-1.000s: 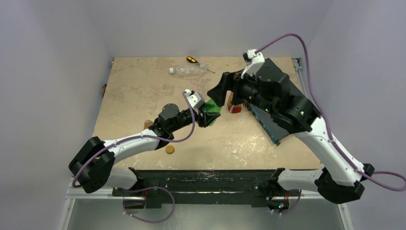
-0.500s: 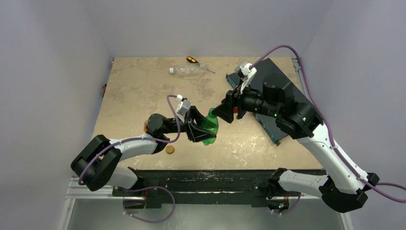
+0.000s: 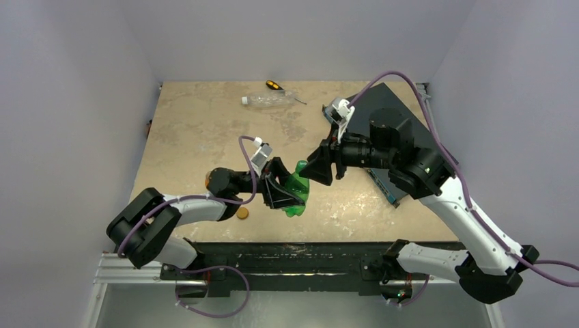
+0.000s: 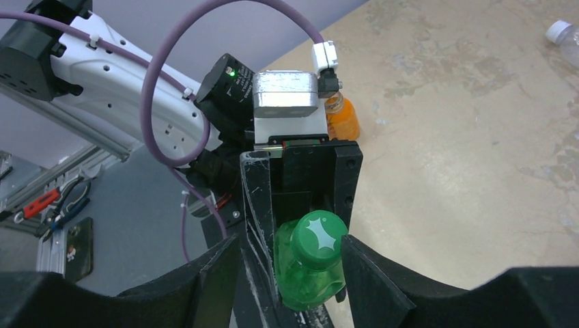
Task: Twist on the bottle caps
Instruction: Screw the bottle cap onto the plastic bottle.
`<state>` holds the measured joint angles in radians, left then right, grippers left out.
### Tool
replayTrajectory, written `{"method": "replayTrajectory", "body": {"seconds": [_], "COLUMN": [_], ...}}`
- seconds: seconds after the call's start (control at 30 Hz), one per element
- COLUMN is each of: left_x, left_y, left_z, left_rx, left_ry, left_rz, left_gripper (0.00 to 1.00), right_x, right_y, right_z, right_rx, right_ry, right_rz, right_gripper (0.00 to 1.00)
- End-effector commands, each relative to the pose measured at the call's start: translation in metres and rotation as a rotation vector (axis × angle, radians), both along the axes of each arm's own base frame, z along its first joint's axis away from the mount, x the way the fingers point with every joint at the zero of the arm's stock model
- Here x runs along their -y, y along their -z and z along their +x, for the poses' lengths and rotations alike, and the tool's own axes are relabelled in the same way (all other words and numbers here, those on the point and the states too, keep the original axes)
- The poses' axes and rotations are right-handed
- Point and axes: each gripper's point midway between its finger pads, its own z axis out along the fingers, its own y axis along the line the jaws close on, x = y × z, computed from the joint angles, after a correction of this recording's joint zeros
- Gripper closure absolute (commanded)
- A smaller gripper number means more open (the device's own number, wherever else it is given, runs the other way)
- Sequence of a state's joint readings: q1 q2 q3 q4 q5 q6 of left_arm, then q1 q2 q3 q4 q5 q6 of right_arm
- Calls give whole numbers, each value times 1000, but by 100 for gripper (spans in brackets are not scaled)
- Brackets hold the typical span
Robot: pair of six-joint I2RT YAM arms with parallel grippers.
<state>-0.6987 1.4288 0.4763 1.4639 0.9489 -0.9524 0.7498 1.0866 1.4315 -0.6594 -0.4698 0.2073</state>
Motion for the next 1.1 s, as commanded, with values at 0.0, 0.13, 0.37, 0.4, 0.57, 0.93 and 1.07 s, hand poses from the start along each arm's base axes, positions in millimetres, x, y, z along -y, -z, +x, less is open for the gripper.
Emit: {"method": "replayTrajectory", "body": {"seconds": [0.0, 0.13, 0.37, 0.4, 0.57, 0.93, 1.07], "left_x": [-13, -14, -15, -15, -15, -16, -15], "left_y": [-32, -32, -34, -34, -34, -37, -37], "left_z": [-15, -16, -16, -16, -16, -16, -15], "left_rx": [166, 168, 177, 176, 178, 179, 176], "left_ry": [11, 4, -3, -4, -5, -9, -10], "left_rz": [-136, -131, -130, -128, -129, -136, -135], "left_gripper": [100, 100, 100, 100, 100, 100, 100], "right_x": [-7, -8, -11, -11, -7, -20, -19], "right_y": [-3, -6, -4, -2, -6, 4, 1], "right_z": [2, 7, 14, 16, 21, 6, 5], "right_rx": [25, 33, 20, 20, 33, -23, -26], "right_ry": [-32, -12, 14, 30, 70, -47, -38], "right_rz": [26, 41, 43, 36, 44, 60, 71], "right_gripper": [41, 42, 44, 44, 43, 47, 55]}}
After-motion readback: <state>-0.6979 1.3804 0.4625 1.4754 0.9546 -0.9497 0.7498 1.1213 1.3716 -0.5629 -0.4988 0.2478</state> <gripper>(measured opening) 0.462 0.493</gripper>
